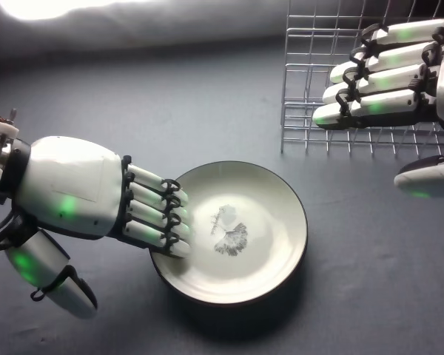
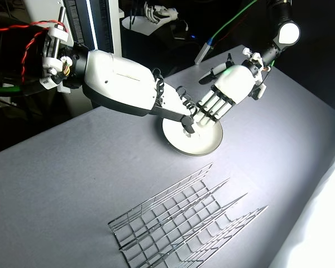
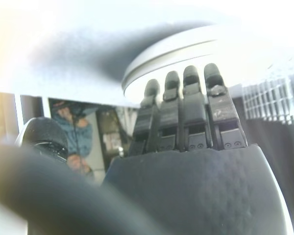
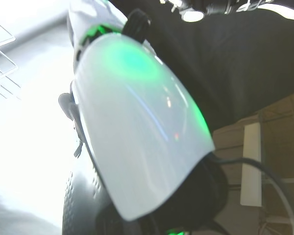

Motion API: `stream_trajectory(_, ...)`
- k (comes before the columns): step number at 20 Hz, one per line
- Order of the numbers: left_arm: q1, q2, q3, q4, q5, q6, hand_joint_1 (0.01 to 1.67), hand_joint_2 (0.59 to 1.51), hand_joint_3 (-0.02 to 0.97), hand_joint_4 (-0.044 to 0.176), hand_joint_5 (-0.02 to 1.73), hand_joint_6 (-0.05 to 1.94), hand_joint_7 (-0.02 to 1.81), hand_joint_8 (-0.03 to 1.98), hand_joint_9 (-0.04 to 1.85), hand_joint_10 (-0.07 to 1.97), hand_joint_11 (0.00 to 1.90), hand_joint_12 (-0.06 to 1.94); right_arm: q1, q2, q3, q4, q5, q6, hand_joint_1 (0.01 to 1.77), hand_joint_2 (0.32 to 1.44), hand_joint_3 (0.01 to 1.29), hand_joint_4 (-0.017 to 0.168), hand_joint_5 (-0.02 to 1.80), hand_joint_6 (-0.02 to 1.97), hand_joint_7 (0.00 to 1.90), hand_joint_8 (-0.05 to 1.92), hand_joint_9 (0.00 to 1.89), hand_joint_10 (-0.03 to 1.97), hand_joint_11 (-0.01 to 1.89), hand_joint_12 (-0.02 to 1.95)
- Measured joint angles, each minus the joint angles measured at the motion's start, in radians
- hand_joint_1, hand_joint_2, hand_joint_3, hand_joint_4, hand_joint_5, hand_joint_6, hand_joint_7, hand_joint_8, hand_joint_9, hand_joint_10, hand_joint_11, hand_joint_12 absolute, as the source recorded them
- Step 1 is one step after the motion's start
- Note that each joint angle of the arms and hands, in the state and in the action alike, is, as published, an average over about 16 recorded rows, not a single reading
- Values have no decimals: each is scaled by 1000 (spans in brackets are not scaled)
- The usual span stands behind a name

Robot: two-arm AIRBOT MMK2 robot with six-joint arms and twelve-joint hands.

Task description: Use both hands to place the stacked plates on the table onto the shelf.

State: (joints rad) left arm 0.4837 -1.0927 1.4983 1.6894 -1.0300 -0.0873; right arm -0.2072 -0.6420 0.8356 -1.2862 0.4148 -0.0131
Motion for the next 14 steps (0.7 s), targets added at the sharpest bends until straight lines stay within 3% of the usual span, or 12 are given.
stream_trajectory(7,18,-7,24,11,-10,19,16,1161,3,-2,124,0,158,-10,151,0,67,178,-3,2,0,0,3,-2,37,1404,14,5,226,26,240,17,209,25,18,790)
stream_trajectory(14,46,-14,-18,0,25,40,15,1158,2,-5,118,-9,144,-15,157,-3,81,188,-6,3,0,1,7,-3,383,1312,14,5,228,26,212,16,192,26,18,843)
